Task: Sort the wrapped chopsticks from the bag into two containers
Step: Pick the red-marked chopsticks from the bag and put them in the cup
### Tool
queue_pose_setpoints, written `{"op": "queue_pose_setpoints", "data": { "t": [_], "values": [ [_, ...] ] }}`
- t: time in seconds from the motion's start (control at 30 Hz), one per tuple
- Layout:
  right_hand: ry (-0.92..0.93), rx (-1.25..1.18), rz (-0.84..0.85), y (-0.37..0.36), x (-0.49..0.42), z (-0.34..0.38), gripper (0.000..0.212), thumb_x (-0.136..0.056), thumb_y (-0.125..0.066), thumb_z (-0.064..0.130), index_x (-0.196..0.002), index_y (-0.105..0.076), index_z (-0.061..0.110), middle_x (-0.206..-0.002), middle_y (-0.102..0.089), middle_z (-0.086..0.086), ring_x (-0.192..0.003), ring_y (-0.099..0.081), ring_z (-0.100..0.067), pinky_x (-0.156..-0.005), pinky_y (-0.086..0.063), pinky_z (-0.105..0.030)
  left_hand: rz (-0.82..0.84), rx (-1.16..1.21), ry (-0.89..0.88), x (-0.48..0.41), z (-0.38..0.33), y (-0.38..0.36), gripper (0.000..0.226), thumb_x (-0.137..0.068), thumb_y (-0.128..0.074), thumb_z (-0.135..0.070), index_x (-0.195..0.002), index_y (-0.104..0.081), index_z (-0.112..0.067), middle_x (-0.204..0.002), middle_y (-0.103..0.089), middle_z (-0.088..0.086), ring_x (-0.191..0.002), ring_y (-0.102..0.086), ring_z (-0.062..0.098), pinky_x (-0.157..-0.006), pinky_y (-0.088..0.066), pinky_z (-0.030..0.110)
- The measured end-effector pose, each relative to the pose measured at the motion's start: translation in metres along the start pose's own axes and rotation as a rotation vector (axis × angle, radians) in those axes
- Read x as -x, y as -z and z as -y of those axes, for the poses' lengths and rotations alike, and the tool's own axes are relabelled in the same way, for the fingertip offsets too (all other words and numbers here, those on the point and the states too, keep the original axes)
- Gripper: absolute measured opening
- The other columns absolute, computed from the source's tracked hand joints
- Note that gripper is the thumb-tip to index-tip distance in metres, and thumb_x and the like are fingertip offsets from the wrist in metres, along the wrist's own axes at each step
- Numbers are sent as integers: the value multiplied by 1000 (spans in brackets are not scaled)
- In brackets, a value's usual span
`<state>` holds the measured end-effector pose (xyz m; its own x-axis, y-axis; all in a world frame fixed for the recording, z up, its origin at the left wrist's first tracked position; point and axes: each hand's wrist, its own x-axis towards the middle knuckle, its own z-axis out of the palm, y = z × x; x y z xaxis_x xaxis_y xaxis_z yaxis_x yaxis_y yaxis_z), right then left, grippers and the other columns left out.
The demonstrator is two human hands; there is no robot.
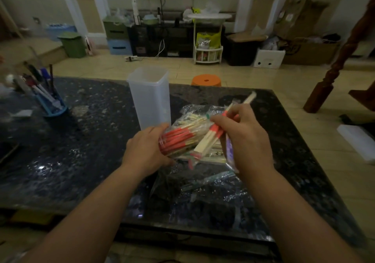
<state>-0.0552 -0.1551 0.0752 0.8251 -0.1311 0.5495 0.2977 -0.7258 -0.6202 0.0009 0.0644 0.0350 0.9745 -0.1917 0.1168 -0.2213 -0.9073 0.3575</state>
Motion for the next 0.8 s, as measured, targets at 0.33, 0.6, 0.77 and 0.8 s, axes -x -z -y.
{"op": "queue_pose_setpoints", "data": {
  "t": [0.33, 0.6, 0.77, 0.8],
  "values": [
    [-317, -481, 121, -9, 8, 26, 22, -97, -56, 36, -81, -65, 49, -77, -66, 33, -83, -57, 19, -83, -45, -15, -19, 10, -32, 2, -2, -1, 104, -59, -90, -47, -148, -37, -35, -138, -52, -5, -124, -50, 21, -104, -42, 44],
    [-633, -667, -25, -18, 8, 4, 8, -85, -72, 37, -82, -76, 31, -82, -73, 15, -77, -65, 4, -68, -42, -18, 16, -12, -55, 3, -5, -3, 103, -64, -88, -47, -150, -32, -38, -141, -48, -8, -128, -45, 18, -109, -34, 44],
    [-687, -630, -57, -25, 12, -5, 10, -82, -77, 34, -82, -73, 24, -82, -72, 13, -82, -64, 1, -69, -43, -19, 37, -15, -93, 2, -5, -5, 105, -62, -87, -48, -150, -31, -40, -140, -48, -9, -128, -45, 17, -110, -33, 45],
    [-697, -641, -41, -26, 13, -5, 11, -83, -77, 33, -82, -72, 24, -82, -71, 13, -81, -64, 2, -67, -43, -17, 44, -12, -107, 3, -4, -6, 105, -61, -87, -48, -150, -31, -40, -140, -48, -10, -128, -44, 17, -109, -32, 45]
  ]
}}
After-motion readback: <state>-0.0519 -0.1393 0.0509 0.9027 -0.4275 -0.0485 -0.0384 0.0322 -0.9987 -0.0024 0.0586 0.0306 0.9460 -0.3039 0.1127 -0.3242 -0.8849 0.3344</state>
